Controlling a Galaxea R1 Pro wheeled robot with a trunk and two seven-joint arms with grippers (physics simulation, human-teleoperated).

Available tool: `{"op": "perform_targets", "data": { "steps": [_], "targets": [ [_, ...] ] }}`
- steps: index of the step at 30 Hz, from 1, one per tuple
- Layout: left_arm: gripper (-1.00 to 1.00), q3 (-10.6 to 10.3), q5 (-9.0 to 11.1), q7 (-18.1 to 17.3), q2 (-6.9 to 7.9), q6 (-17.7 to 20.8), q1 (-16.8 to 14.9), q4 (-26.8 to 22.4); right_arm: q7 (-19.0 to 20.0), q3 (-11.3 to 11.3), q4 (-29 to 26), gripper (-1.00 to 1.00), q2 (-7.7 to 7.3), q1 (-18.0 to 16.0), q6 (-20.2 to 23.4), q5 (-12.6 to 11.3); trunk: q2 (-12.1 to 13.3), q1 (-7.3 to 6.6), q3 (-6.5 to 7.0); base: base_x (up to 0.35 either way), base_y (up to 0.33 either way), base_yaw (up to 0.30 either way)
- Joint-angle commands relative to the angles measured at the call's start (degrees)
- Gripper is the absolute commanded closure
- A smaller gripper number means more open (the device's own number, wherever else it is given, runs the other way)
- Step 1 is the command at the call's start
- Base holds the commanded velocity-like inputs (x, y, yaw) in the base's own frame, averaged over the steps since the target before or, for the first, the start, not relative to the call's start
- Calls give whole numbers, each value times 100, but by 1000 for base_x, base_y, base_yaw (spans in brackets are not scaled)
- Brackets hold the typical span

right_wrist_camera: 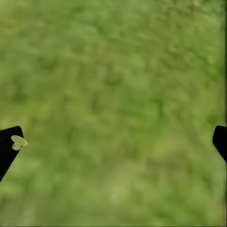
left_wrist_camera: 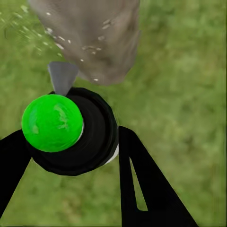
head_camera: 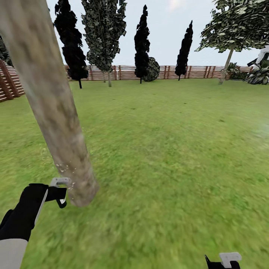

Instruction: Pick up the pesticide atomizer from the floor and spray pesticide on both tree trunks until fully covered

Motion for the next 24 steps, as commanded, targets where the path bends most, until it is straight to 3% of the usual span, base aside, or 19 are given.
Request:
{"op": "perform_targets", "data": {
  "steps": [1,15,18,24],
  "targets": [
    [100,8,46,313,1,-12,4,96,1,1,-1,-100,0,0,0,0,0,0,0,176,-245,0],
    [100,-2,53,470,-27,-28,14,192,-4,6,7,-100,9,0,0,0,0,0,0,77,-265,251],
    [100,-4,36,473,-187,-30,14,196,-4,7,7,-100,9,0,0,0,0,0,0,181,-242,278],
    [100,293,22,465,-50,-54,42,253,-8,1,7,-100,9,0,0,0,0,0,0,203,-228,105]
  ]
}}
